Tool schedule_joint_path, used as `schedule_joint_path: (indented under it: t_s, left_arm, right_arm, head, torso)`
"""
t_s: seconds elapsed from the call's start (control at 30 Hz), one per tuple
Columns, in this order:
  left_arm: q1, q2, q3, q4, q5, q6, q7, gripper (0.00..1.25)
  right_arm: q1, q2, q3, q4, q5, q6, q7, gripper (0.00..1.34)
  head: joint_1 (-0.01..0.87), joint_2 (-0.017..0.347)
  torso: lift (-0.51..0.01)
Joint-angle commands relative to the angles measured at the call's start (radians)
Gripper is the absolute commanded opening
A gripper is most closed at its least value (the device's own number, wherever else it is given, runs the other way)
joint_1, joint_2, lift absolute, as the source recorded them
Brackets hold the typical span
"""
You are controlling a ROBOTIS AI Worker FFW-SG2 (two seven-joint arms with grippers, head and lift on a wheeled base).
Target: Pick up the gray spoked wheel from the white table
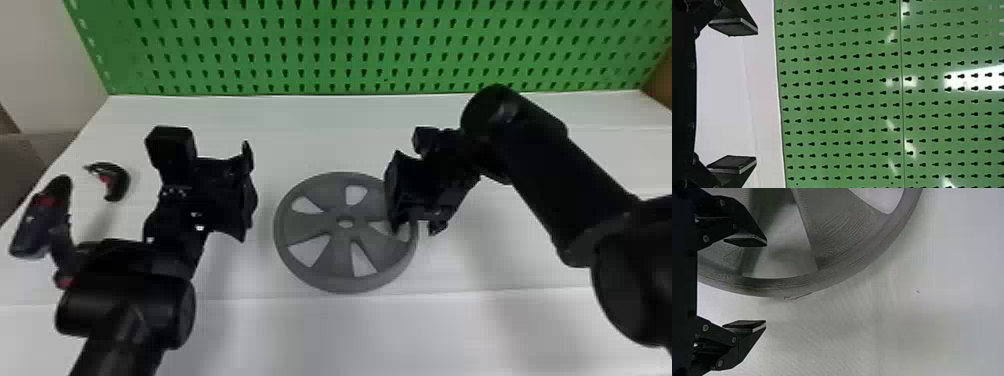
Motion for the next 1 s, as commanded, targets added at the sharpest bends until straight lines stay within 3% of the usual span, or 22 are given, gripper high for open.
schedule_joint_path:
  t_s: [0.0,0.1,0.4,0.6,0.83,0.97]
  left_arm:
    - [-0.001,0.0,-0.001,0.0,0.0,0.0,0.0,1.12]
    - [-0.001,0.0,-0.001,0.0,0.0,0.0,0.0,1.12]
    - [-0.005,0.0,-0.002,0.002,-0.001,0.0,0.0,1.12]
    - [-0.005,0.0,-0.002,0.003,-0.001,0.0,0.0,1.12]
    - [-0.006,0.0,-0.004,0.005,0.0,0.0,0.0,1.12]
    - [-0.006,0.0,-0.004,0.005,0.0,-0.001,0.0,1.12]
  right_arm:
    - [0.0,-0.002,0.002,0.0,-0.001,0.0,0.0,0.82]
    - [0.0,-0.002,0.004,0.0,-0.001,0.0,0.0,0.79]
    - [-0.003,-0.002,0.019,0.0,-0.007,0.002,0.0,0.56]
    - [-0.006,-0.002,0.031,0.0,-0.009,0.008,0.0,0.34]
    - [-0.018,0.0,0.047,0.014,-0.009,0.02,0.0,0.31]
    - [-0.018,0.0,0.042,0.014,-0.009,0.021,0.0,0.21]
  head:
    - [0.767,0.035]
    - [0.767,0.035]
    - [0.767,0.035]
    - [0.767,0.035]
    - [0.767,0.035]
    - [0.767,0.035]
  torso:
    - [-0.107]
    - [-0.107]
    - [-0.107]
    - [-0.107]
    - [-0.107]
    - [-0.107]
